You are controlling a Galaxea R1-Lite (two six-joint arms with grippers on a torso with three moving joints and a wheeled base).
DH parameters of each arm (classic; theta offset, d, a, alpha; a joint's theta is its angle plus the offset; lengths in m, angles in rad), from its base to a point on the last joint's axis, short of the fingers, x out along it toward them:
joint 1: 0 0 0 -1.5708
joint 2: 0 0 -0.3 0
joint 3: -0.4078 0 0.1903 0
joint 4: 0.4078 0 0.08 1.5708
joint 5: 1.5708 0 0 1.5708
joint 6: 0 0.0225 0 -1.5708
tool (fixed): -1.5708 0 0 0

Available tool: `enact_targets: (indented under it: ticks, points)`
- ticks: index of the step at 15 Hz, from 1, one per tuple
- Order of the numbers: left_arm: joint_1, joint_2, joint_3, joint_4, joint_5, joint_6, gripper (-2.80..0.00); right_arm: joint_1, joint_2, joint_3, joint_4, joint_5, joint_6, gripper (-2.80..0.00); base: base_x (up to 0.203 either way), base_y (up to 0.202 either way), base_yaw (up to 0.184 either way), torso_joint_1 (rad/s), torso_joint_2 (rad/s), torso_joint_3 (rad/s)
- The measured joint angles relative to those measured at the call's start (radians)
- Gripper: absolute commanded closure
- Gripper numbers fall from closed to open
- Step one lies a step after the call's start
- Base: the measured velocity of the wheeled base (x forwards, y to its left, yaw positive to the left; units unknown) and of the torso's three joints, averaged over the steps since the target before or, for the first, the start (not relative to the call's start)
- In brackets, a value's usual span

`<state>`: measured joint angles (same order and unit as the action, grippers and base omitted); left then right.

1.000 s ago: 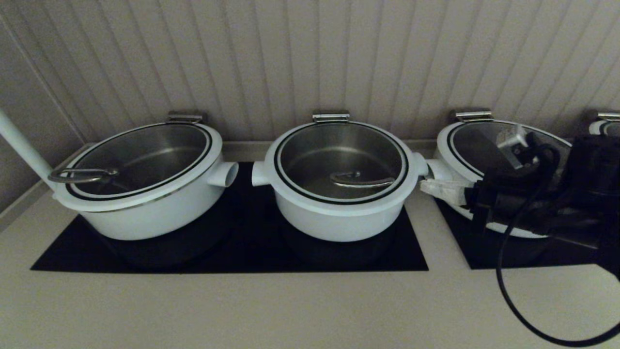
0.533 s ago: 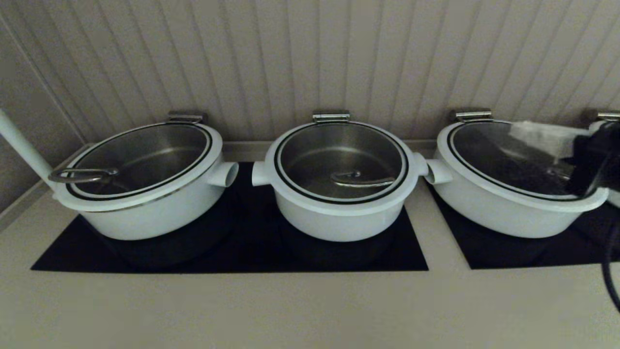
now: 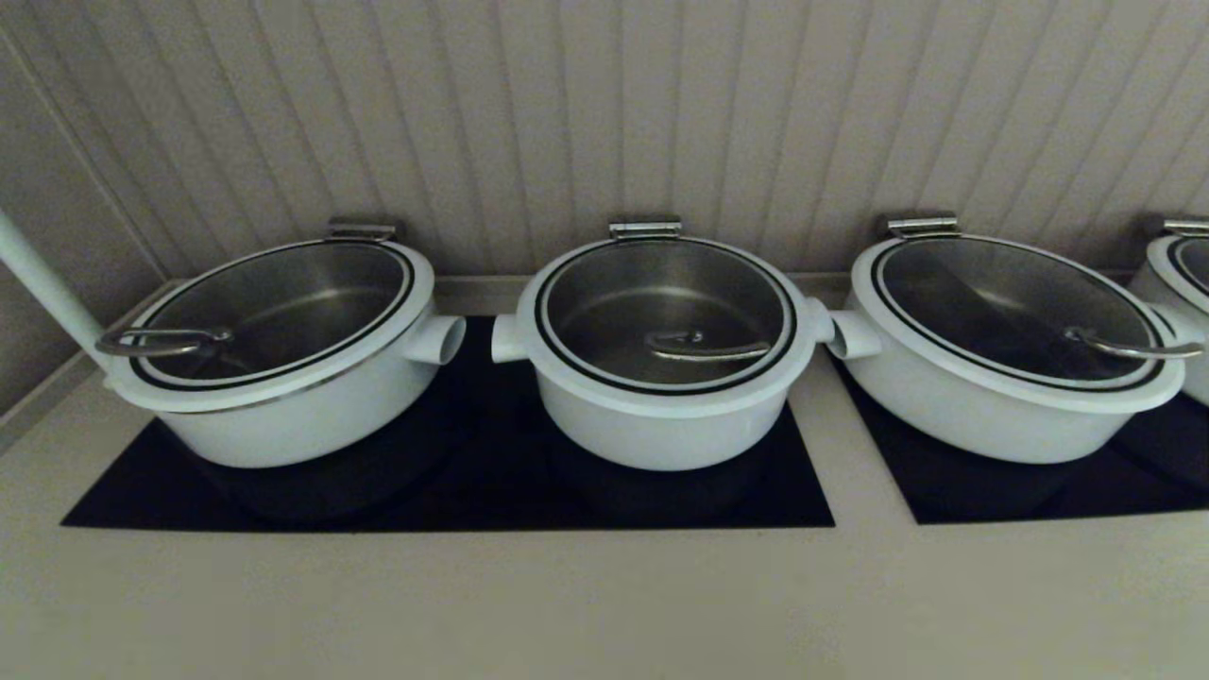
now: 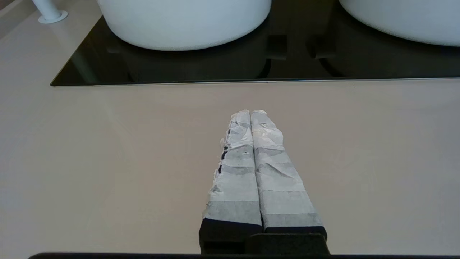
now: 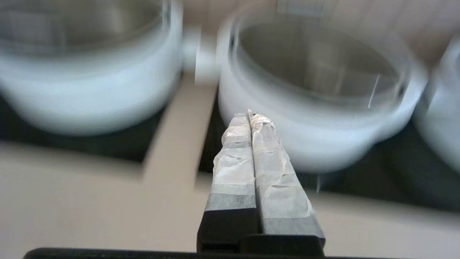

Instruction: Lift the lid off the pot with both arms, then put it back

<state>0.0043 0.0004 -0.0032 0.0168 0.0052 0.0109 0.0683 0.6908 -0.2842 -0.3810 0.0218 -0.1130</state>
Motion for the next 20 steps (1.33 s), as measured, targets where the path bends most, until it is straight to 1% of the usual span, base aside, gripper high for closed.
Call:
enact_targets:
  ticks: [2,4,7,8,10,12,13,15,18,20]
  points:
    - [-0.001,0.0,0.0,0.0,0.0,0.0,0.0,-0.041,-0.116,0.184,0.009,0.046,0.007,0.0,0.0,0.0,0.0,0.0,0.0,0.0]
    - [-0.001,0.0,0.0,0.0,0.001,0.0,0.0,-0.07,-0.231,0.259,0.12,0.065,0.023,0.0,0.0,0.0,0.0,0.0,0.0,0.0]
    - [0.0,0.0,0.0,0.0,0.0,0.0,0.0,-0.085,-0.397,0.275,0.315,0.065,0.023,0.0,0.0,0.0,0.0,0.0,0.0,0.0]
    - [0.0,0.0,0.0,0.0,0.001,0.0,0.0,-0.082,-0.449,0.275,0.342,0.063,0.025,0.0,0.0,0.0,0.0,0.0,0.0,0.0]
    - [0.0,0.0,0.0,0.0,0.001,0.0,0.0,-0.077,-0.554,0.273,0.35,0.056,0.03,0.0,0.0,0.0,0.0,0.0,0.0,0.0]
    - [0.0,0.0,0.0,0.0,0.001,0.0,0.0,-0.074,-0.631,0.279,0.352,-0.008,0.026,0.0,0.0,0.0,0.0,0.0,0.0,0.0]
    - [0.0,0.0,0.0,0.0,0.0,0.0,0.0,-0.073,-0.651,0.281,0.369,-0.008,0.017,0.0,0.0,0.0,0.0,0.0,0.0,0.0]
    - [-0.001,0.0,0.0,0.0,0.001,0.0,0.0,-0.073,-0.675,0.275,0.428,0.026,0.008,0.0,0.0,0.0,0.0,0.0,0.0,0.0]
    - [0.0,0.0,0.0,0.0,0.0,0.0,0.0,-0.073,-0.688,0.271,0.414,0.023,0.046,0.0,0.0,0.0,0.0,0.0,0.0,0.0]
    - [0.0,0.0,0.0,0.0,0.001,0.0,0.0,-0.073,-0.69,0.274,0.405,0.019,0.048,0.0,0.0,0.0,0.0,0.0,0.0,0.0]
